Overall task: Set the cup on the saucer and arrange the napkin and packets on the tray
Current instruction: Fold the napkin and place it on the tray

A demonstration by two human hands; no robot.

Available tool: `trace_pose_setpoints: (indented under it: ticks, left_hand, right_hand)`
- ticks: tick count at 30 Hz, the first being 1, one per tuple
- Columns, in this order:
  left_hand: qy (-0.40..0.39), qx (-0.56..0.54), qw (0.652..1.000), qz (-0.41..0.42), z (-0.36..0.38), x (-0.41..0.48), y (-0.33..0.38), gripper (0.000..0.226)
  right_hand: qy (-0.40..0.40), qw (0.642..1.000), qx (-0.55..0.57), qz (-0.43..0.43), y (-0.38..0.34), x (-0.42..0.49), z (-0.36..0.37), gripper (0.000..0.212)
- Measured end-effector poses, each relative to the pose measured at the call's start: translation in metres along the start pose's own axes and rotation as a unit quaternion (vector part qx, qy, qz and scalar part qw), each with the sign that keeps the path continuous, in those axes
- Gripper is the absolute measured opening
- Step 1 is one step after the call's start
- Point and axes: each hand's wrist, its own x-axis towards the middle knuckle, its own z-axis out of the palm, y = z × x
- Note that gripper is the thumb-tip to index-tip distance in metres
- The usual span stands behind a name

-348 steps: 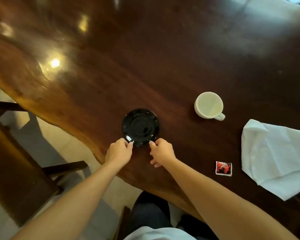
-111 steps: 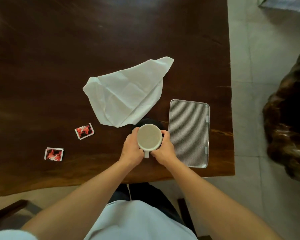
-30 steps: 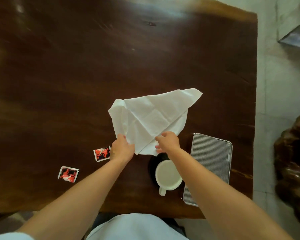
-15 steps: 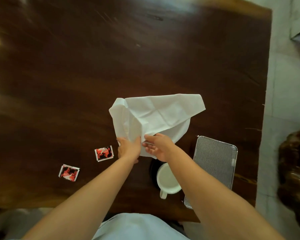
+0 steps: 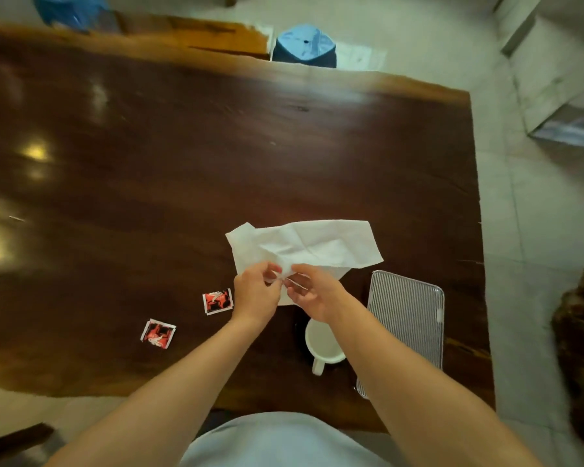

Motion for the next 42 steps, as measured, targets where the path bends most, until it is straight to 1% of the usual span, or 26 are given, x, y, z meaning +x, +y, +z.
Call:
trace_pose_setpoints:
  ticks: [3, 5, 6, 7, 8, 9, 10, 11, 13, 14, 15, 17, 18, 19, 21, 23, 24, 26, 27, 28, 29, 30, 33, 36, 39, 42]
  left_hand:
    - [0.007, 0.081, 0.99, 0.112, -0.018, -0.005, 0.01, 0.016]
    - [0.003, 0.129, 0.976, 0.175, -0.032, -0.006, 0.016, 0.021]
    - [0.005, 0.15, 0.968, 0.2, -0.041, -0.005, 0.019, 0.022]
    - [0.009, 0.166, 0.961, 0.221, -0.049, -0.003, 0.021, 0.022]
    - [0.016, 0.179, 0.955, 0.236, -0.057, -0.001, 0.024, 0.021]
    - [0.025, 0.187, 0.95, 0.249, -0.064, 0.002, 0.027, 0.02]
    - [0.033, 0.191, 0.946, 0.259, -0.07, 0.004, 0.031, 0.018]
    - [0.042, 0.191, 0.944, 0.267, -0.074, 0.006, 0.036, 0.016]
    - [0.054, 0.192, 0.937, 0.286, -0.08, 0.01, 0.046, 0.014]
    - [0.054, 0.196, 0.933, 0.297, -0.082, 0.011, 0.051, 0.014]
    - [0.052, 0.204, 0.926, 0.313, -0.085, 0.011, 0.055, 0.014]
    - [0.041, 0.232, 0.908, 0.346, -0.09, 0.012, 0.063, 0.014]
    - [0.033, 0.252, 0.898, 0.359, -0.093, 0.013, 0.066, 0.014]
    - [0.026, 0.273, 0.887, 0.371, -0.096, 0.014, 0.069, 0.014]
    - [0.018, 0.296, 0.881, 0.369, -0.104, 0.017, 0.073, 0.016]
    - [0.016, 0.314, 0.876, 0.364, -0.115, 0.019, 0.08, 0.016]
    - [0.024, 0.333, 0.86, 0.386, -0.12, 0.02, 0.082, 0.015]
    - [0.019, 0.388, 0.828, 0.406, -0.131, 0.02, 0.086, 0.012]
    - [-0.006, 0.441, 0.804, 0.399, -0.135, 0.021, 0.087, 0.016]
    - [-0.031, 0.496, 0.767, 0.405, -0.138, 0.022, 0.087, 0.023]
    - [-0.042, 0.536, 0.743, 0.399, -0.141, 0.023, 0.085, 0.026]
    - [-0.042, 0.545, 0.75, 0.373, -0.145, 0.024, 0.084, 0.026]
    - [-0.013, 0.507, 0.803, 0.312, -0.157, 0.038, 0.082, 0.017]
    - [0.005, 0.487, 0.837, 0.249, -0.174, 0.051, 0.08, 0.022]
    - [0.032, 0.462, 0.867, 0.185, -0.189, 0.065, 0.077, 0.023]
    - [0.093, 0.38, 0.909, 0.143, -0.208, 0.086, 0.089, 0.025]
  right_hand:
    - [0.043, 0.998, 0.012, -0.041, -0.004, -0.01, 0.004, 0.011]
    - [0.085, 0.991, -0.024, -0.102, -0.014, -0.013, 0.005, 0.015]
    - [0.107, 0.983, -0.055, -0.141, -0.02, -0.014, 0.005, 0.022]
    - [0.135, 0.969, -0.099, -0.181, -0.027, -0.016, 0.003, 0.034]
    - [0.168, 0.949, -0.154, -0.219, -0.033, -0.018, 0.0, 0.048]
    - [0.191, 0.922, -0.217, -0.257, -0.038, -0.021, -0.001, 0.058]
    - [0.189, 0.894, -0.281, -0.294, -0.044, -0.026, -0.001, 0.062]
    - [0.162, 0.866, -0.344, -0.326, -0.048, -0.031, 0.002, 0.055]
    - [0.098, 0.803, -0.464, -0.361, -0.052, -0.04, 0.011, 0.026]
    - [0.076, 0.77, -0.512, -0.373, -0.052, -0.044, 0.016, 0.017]
    - [0.057, 0.735, -0.553, -0.388, -0.051, -0.046, 0.021, 0.016]
    - [0.039, 0.655, -0.625, -0.423, -0.047, -0.051, 0.034, 0.023]
    - [0.026, 0.624, -0.647, -0.438, -0.046, -0.054, 0.04, 0.025]
    - [0.006, 0.606, -0.658, -0.448, -0.046, -0.056, 0.047, 0.024]
    - [-0.031, 0.596, -0.666, -0.446, -0.045, -0.062, 0.058, 0.027]
    - [-0.03, 0.592, -0.669, -0.448, -0.044, -0.065, 0.067, 0.033]
    - [-0.019, 0.583, -0.669, -0.46, -0.043, -0.066, 0.07, 0.032]
    - [0.005, 0.564, -0.666, -0.488, -0.04, -0.065, 0.073, 0.018]
    - [0.014, 0.558, -0.667, -0.494, -0.04, -0.064, 0.073, 0.013]
    - [0.018, 0.553, -0.669, -0.496, -0.041, -0.063, 0.073, 0.012]
    - [0.019, 0.55, -0.674, -0.493, -0.044, -0.062, 0.072, 0.012]
    - [0.017, 0.544, -0.682, -0.488, -0.048, -0.061, 0.071, 0.012]
    - [0.024, 0.513, -0.715, -0.474, -0.068, -0.058, 0.066, 0.016]
    - [0.047, 0.48, -0.739, -0.47, -0.094, -0.058, 0.065, 0.019]
    - [0.068, 0.425, -0.772, -0.468, -0.118, -0.06, 0.069, 0.014]
    - [0.091, 0.38, -0.785, -0.481, -0.145, -0.068, 0.081, 0.015]
